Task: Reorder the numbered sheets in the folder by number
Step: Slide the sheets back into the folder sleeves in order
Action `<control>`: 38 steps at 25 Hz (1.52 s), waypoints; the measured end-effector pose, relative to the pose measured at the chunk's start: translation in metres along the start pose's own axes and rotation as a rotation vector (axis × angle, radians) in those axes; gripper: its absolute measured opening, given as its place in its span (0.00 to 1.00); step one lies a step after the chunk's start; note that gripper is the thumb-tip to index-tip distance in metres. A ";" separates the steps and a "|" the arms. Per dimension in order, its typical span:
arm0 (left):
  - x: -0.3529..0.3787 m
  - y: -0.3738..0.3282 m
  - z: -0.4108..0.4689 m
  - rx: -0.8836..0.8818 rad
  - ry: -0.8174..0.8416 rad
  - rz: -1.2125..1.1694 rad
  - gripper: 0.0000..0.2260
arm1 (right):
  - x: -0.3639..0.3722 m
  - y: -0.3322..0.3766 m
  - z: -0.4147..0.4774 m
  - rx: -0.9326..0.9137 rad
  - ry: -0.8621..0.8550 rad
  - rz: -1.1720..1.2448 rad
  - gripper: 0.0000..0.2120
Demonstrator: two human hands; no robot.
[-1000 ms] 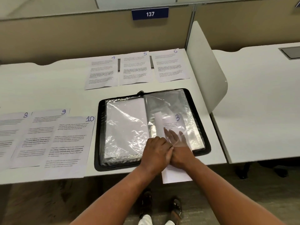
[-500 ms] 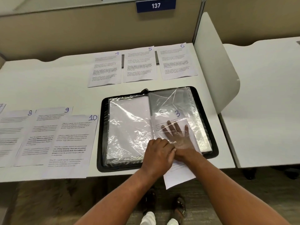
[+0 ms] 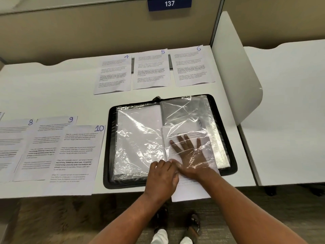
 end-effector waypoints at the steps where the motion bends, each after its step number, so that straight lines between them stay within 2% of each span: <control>1: 0.002 0.001 0.002 0.003 0.001 0.013 0.06 | -0.007 -0.004 0.004 -0.006 -0.164 -0.019 0.33; 3: 0.004 0.004 0.003 -0.008 -0.006 0.007 0.05 | -0.010 -0.018 0.015 -0.053 -0.295 0.023 0.34; 7: 0.011 0.015 0.001 -0.072 0.040 -0.016 0.15 | -0.005 -0.028 0.011 -0.104 -0.365 0.136 0.32; 9: 0.014 0.013 0.000 -0.052 0.032 -0.009 0.10 | -0.004 -0.024 0.013 -0.187 -0.357 0.075 0.32; 11: 0.015 0.010 0.000 -0.025 0.006 -0.005 0.04 | -0.001 -0.027 0.028 -0.194 -0.300 0.006 0.33; 14: 0.015 0.011 -0.001 -0.034 -0.009 -0.007 0.03 | -0.015 -0.030 0.048 -0.208 -0.300 0.033 0.34; 17: 0.012 0.015 -0.004 -0.055 0.002 -0.013 0.03 | -0.023 -0.034 0.015 -0.167 -0.520 0.163 0.28; 19: 0.011 0.013 -0.004 -0.052 0.009 -0.016 0.03 | 0.004 -0.029 -0.004 -0.035 -0.386 0.124 0.26; 22: 0.013 0.011 -0.003 -0.038 0.032 -0.016 0.03 | 0.003 -0.031 0.004 -0.053 -0.459 0.220 0.29; 23: 0.014 0.012 -0.002 -0.035 0.040 -0.010 0.04 | 0.003 -0.034 0.022 -0.047 -0.444 0.270 0.30; 25: 0.014 0.011 -0.001 -0.024 0.050 0.009 0.04 | 0.009 -0.039 0.043 -0.021 -0.305 0.318 0.33; 26: 0.013 0.010 0.000 -0.019 0.045 0.010 0.04 | 0.009 -0.040 0.036 -0.021 -0.334 0.302 0.33; 29: 0.015 0.009 0.003 -0.013 0.050 0.004 0.03 | 0.015 -0.030 -0.027 -0.105 -0.568 0.162 0.29; 30: 0.015 0.005 0.003 -0.001 0.053 -0.003 0.03 | 0.020 -0.026 -0.045 -0.102 -0.582 0.078 0.26; 33: 0.019 -0.003 0.007 0.025 0.058 0.017 0.02 | 0.039 -0.035 -0.043 0.019 -0.460 0.006 0.21; 36: 0.018 -0.004 0.012 0.028 0.059 0.013 0.02 | 0.023 -0.036 -0.022 0.029 -0.358 -0.088 0.27; 38: 0.017 -0.004 0.014 0.025 0.053 0.011 0.04 | 0.016 -0.038 -0.017 0.022 -0.316 0.008 0.26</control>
Point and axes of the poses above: each hand's wrist, its own z-axis towards the middle knuckle, its own x-axis out of the palm, y = z × x, the point moved 9 cm from there along z, towards the middle knuckle, and after that the axes turned 12 degrees about z, right-handed, at the moved point
